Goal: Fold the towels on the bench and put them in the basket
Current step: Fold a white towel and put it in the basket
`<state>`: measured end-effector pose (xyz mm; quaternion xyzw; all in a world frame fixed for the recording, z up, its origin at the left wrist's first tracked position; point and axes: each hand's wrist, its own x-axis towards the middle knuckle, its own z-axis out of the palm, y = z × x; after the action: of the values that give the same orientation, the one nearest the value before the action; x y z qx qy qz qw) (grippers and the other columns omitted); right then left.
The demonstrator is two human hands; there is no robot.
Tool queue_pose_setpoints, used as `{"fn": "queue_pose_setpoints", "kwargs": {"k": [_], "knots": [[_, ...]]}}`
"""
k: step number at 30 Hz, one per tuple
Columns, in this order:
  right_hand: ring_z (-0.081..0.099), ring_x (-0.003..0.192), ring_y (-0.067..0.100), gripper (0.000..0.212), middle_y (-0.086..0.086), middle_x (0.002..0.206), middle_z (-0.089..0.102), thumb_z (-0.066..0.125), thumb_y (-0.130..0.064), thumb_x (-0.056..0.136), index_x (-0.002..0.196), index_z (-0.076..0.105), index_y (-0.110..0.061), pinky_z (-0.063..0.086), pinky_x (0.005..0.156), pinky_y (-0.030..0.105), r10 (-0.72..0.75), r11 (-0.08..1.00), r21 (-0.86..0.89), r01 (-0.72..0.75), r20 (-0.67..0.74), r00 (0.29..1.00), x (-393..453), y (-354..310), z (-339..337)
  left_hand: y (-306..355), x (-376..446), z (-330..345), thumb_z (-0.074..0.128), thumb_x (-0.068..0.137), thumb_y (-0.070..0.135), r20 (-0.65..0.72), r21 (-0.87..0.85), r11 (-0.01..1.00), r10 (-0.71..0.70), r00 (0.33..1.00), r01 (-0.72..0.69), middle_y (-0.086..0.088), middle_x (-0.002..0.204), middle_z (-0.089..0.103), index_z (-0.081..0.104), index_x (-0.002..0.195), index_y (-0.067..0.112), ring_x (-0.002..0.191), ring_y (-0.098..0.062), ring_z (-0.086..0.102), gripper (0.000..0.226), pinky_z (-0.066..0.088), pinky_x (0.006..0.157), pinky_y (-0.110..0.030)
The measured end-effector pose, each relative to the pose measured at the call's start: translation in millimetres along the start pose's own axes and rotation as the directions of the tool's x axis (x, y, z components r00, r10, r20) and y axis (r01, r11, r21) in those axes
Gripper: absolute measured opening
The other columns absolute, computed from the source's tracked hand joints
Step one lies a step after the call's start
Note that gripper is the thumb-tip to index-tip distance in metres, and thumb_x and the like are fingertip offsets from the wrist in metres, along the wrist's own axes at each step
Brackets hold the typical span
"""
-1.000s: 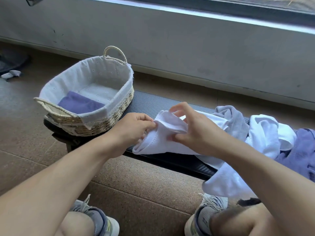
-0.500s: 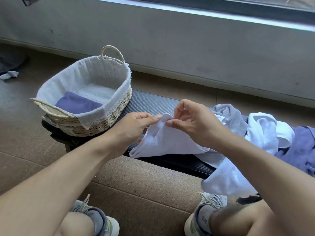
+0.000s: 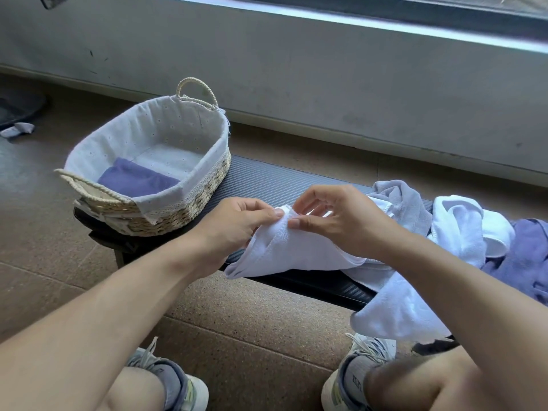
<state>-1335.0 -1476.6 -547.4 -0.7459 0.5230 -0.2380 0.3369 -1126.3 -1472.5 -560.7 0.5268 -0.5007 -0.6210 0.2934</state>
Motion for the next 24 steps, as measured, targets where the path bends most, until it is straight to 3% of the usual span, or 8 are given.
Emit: {"fn": "queue_pose_setpoints", "kwargs": {"k": [4, 7, 10, 14, 16, 19, 22, 24], "knots": [[0.062, 0.079, -0.009, 0.016, -0.013, 0.085, 0.069, 0.081, -0.05, 0.076, 0.08, 0.071, -0.038, 0.049, 0.073, 0.026, 0.004, 1.0, 0.005, -0.005, 0.041, 0.999, -4, -2, 0, -2, 2, -1, 0.071, 0.092, 0.03, -0.071, 0.055, 0.998, 0.024, 0.997, -0.02, -0.006, 0.085, 0.075, 0.073, 0.086, 0.014, 0.074, -0.012, 0.066, 0.018, 0.049, 0.076, -0.031], [0.066, 0.092, -0.002, 0.026, -0.011, 0.092, 0.073, 0.078, -0.061, 0.07, 0.08, 0.075, -0.037, 0.055, 0.086, 0.039, -0.002, 0.998, 0.067, 0.003, -0.017, 1.0, -4, -5, 3, -1, -1, -2, 0.076, 0.088, 0.032, -0.068, 0.085, 0.996, 0.039, 0.997, -0.033, -0.009, 0.088, 0.075, 0.074, 0.084, 0.015, 0.074, -0.011, 0.065, 0.018, 0.048, 0.071, -0.027], [0.066, 0.08, -0.005, 0.015, -0.014, 0.082, 0.074, 0.083, -0.047, 0.075, 0.077, 0.076, -0.034, 0.051, 0.074, 0.019, 0.035, 0.989, 0.148, -0.024, -0.07, 0.997, -5, -8, 3, 0, -1, -2, 0.077, 0.087, 0.022, -0.079, 0.101, 0.992, 0.084, 0.993, -0.076, 0.002, 0.073, 0.069, 0.073, 0.081, 0.015, 0.063, -0.004, 0.059, 0.01, 0.042, 0.059, -0.016], [0.063, 0.066, -0.005, 0.011, -0.014, 0.07, 0.073, 0.085, -0.035, 0.078, 0.082, 0.08, -0.026, 0.043, 0.06, 0.008, 0.047, 0.978, 0.206, -0.027, -0.092, 0.995, -6, -12, 5, 2, -3, -3, 0.076, 0.088, 0.015, -0.064, 0.125, 0.986, 0.121, 0.991, -0.112, 0.004, 0.074, 0.07, 0.073, 0.079, 0.016, 0.073, -0.005, 0.062, 0.01, 0.044, 0.066, -0.014], [0.064, 0.065, -0.003, 0.013, -0.011, 0.071, 0.074, 0.087, -0.029, 0.077, 0.084, 0.08, -0.02, 0.046, 0.062, 0.009, 0.048, 0.969, 0.245, -0.023, -0.093, 0.994, -6, -13, 5, 4, -4, -4, 0.078, 0.086, 0.019, -0.044, 0.072, 0.995, 0.076, 0.996, -0.073, 0.001, 0.079, 0.071, 0.073, 0.081, 0.016, 0.078, -0.01, 0.063, 0.008, 0.046, 0.071, -0.019], [0.066, 0.068, 0.002, 0.012, -0.008, 0.074, 0.076, 0.088, -0.025, 0.074, 0.079, 0.079, -0.022, 0.053, 0.07, 0.018, 0.023, 0.967, 0.255, 0.002, -0.094, 0.995, -5, -13, 4, 8, -6, -6, 0.074, 0.086, 0.031, 0.078, -0.097, 0.991, -0.087, 0.993, 0.095, -0.008, 0.094, 0.07, 0.076, 0.096, 0.014, 0.086, -0.02, 0.062, 0.02, 0.05, 0.077, -0.035], [0.068, 0.072, 0.01, 0.013, -0.003, 0.076, 0.076, 0.088, -0.021, 0.074, 0.077, 0.075, -0.019, 0.058, 0.078, 0.036, 0.003, 0.957, 0.29, 0.027, -0.104, 0.995, -5, -11, 3, 14, -9, -5, 0.06, 0.098, 0.022, 0.211, -0.274, 0.939, -0.152, 0.966, 0.208, -0.011, 0.093, 0.067, 0.071, 0.114, 0.008, 0.07, -0.016, 0.061, 0.024, 0.054, 0.058, -0.026], [0.066, 0.071, 0.012, 0.014, -0.002, 0.076, 0.075, 0.086, -0.017, 0.076, 0.076, 0.072, -0.017, 0.055, 0.075, 0.036, -0.019, 0.934, 0.351, 0.064, -0.13, 0.991, -5, -11, 2, 17, -11, -5, 0.051, 0.101, 0.013, 0.258, -0.387, 0.891, -0.144, 0.955, 0.238, -0.01, 0.088, 0.067, 0.066, 0.123, 0.005, 0.062, -0.014, 0.062, 0.028, 0.054, 0.05, -0.024]]}}
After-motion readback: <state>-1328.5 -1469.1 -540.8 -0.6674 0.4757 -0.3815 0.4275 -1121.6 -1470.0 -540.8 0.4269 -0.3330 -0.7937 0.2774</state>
